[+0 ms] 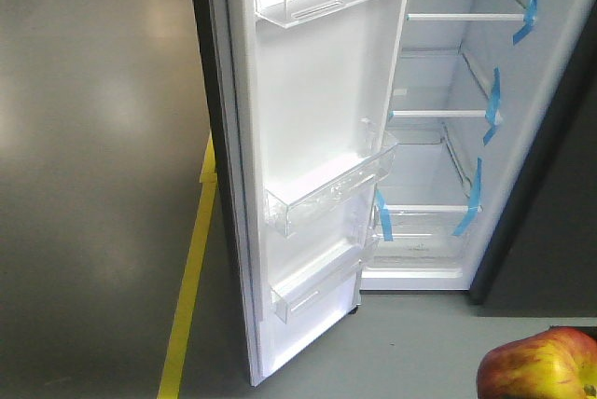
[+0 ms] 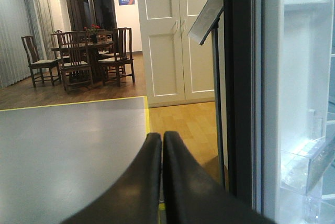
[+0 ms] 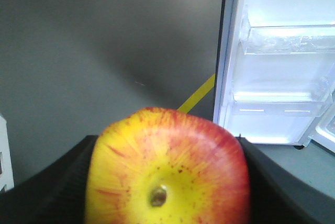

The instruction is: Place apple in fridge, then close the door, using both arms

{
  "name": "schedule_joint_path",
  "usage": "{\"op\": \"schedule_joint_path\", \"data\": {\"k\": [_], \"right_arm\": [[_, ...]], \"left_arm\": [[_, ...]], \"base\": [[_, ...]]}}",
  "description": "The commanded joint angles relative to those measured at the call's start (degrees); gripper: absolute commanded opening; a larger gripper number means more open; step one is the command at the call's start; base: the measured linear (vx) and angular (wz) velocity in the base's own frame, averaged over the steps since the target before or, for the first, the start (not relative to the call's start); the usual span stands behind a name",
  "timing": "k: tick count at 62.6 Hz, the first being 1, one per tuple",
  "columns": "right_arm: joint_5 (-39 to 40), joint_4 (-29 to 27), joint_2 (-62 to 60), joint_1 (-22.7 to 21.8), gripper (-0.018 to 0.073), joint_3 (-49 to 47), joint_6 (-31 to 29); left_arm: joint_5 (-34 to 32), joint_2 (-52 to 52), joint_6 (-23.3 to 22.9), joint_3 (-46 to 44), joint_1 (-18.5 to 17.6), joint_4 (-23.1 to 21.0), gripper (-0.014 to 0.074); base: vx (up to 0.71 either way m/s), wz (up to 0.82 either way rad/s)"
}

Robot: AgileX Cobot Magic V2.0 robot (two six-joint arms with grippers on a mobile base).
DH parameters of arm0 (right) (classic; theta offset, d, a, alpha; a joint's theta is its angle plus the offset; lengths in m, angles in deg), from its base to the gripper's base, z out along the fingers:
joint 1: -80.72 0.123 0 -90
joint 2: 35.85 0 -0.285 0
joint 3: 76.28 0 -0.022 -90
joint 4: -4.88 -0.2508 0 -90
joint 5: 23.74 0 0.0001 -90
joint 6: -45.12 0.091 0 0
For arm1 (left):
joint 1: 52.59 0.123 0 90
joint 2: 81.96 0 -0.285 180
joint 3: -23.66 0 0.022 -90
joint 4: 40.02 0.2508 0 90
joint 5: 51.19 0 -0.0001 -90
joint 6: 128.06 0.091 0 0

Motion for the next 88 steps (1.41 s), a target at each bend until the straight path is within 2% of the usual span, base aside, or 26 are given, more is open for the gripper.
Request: {"op": "schedule_joint_path", "data": {"k": [1, 88], "right_arm": [[3.9, -1.4, 0.2, 0.1, 0.0411, -1.6, -0.3], [3.9, -1.4, 0.2, 0.1, 0.0411, -1.6, -0.3]], "left_arm": [[-4.5, 0.8, -0.5, 1.2, -0.3, -0.4, -0.0006], [-4.5, 0.8, -0.5, 1.2, -0.3, -0.4, -0.0006]], "base": [[0.12, 0.00], [0.09, 0.00]]}}
